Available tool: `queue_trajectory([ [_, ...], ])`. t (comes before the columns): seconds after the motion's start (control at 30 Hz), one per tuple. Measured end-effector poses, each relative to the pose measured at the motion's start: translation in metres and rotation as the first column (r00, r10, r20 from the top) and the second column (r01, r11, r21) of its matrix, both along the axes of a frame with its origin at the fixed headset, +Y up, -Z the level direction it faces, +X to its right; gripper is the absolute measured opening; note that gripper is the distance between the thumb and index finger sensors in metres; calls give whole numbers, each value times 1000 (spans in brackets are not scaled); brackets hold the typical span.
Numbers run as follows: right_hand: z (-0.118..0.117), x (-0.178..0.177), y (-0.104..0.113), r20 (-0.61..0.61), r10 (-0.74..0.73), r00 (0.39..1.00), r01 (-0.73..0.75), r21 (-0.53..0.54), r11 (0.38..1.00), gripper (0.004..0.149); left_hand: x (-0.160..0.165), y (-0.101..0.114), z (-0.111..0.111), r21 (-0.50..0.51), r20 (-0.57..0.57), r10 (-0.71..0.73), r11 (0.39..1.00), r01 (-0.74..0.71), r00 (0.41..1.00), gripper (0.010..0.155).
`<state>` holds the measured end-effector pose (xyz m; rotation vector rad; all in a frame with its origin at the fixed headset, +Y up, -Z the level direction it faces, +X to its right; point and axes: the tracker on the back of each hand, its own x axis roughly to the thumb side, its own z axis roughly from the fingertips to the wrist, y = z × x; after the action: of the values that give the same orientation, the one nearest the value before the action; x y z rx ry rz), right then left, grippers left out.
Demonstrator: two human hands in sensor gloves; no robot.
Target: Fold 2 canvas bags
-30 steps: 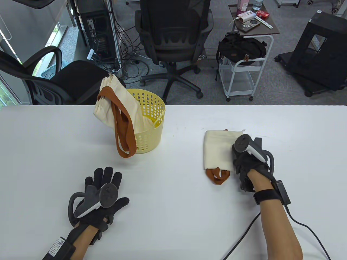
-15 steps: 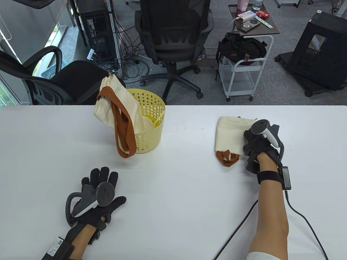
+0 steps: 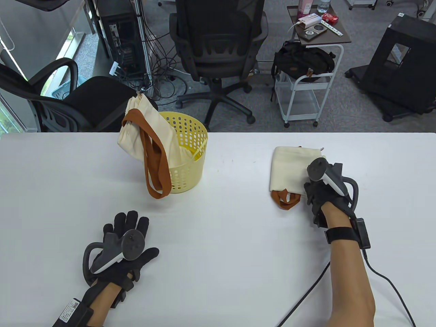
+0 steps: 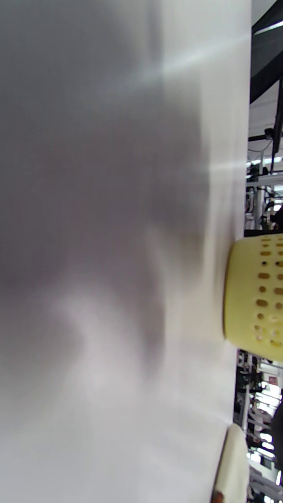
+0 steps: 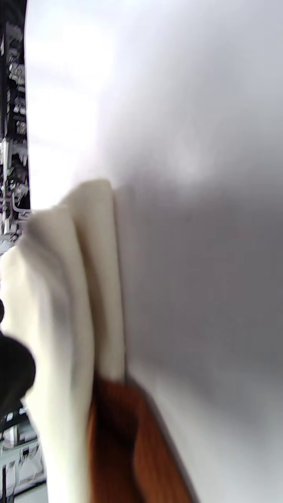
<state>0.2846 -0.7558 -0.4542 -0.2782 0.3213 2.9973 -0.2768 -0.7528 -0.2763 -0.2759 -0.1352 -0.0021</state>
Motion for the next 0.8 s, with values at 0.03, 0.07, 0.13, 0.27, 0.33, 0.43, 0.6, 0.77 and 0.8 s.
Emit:
queue_trajectory([
  [0.03, 10, -3, 6, -16, 9, 1000, -9, 16, 1000, 69, 0, 0, 0, -1, 2, 4, 1000, -4, 1000, 90],
  [0.07, 18, -6, 11, -25, 12, 1000, -11, 29, 1000, 70, 0, 0, 0, -2, 3, 6, 1000, -6, 1000, 90],
  [0.13, 43, -12, 20, -62, 6, 998, -2, 72, 997, 72, 1, 1, 1, 1, 2, 14, 1000, -14, 1000, 90],
  [0.27, 86, -25, 25, -106, 2, 994, 7, 86, 996, 74, 2, 1, 1, -1, 6, 12, 1000, -12, 1000, 90],
  [0.33, 107, -32, 25, -124, 18, 992, -7, 92, 996, 74, 3, 1, 2, -1, 8, 5, 1000, -5, 1000, 90],
  [0.43, 142, -43, 25, -164, 44, 985, -25, 116, 993, 75, 5, 2, 4, 1, 11, 3, 1000, -3, 1000, 90],
  [0.6, 185, -53, 17, -204, 28, 978, -3, 121, 993, 76, 8, 4, 6, 11, 7, 4, 1000, -4, 1000, 90],
  [0.77, 198, -58, 7, -229, 50, 972, -23, 119, 993, 76, 10, 5, 8, 47, -3, 2, 999, -2, 1000, 90],
  [0.8, 199, -59, 6, -234, 52, 971, -25, 118, 993, 76, 10, 5, 8, 58, -9, 11, 998, -10, 1000, 89],
])
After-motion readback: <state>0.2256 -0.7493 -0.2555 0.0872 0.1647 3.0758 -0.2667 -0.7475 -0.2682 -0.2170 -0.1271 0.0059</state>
